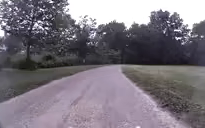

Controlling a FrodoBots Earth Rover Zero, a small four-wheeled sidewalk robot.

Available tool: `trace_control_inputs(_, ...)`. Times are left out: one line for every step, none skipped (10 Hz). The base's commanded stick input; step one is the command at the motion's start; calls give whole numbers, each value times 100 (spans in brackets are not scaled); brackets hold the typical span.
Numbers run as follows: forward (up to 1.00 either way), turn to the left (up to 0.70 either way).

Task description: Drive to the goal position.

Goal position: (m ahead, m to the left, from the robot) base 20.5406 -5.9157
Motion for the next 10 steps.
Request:
trace_control_inputs(70,0)
trace_control_inputs(70,0)
trace_control_inputs(70,0)
trace_control_inputs(70,0)
trace_control_inputs(70,0)
trace_control_inputs(70,0)
trace_control_inputs(70,0)
trace_control_inputs(70,0)
trace_control_inputs(70,0)
trace_control_inputs(70,0)
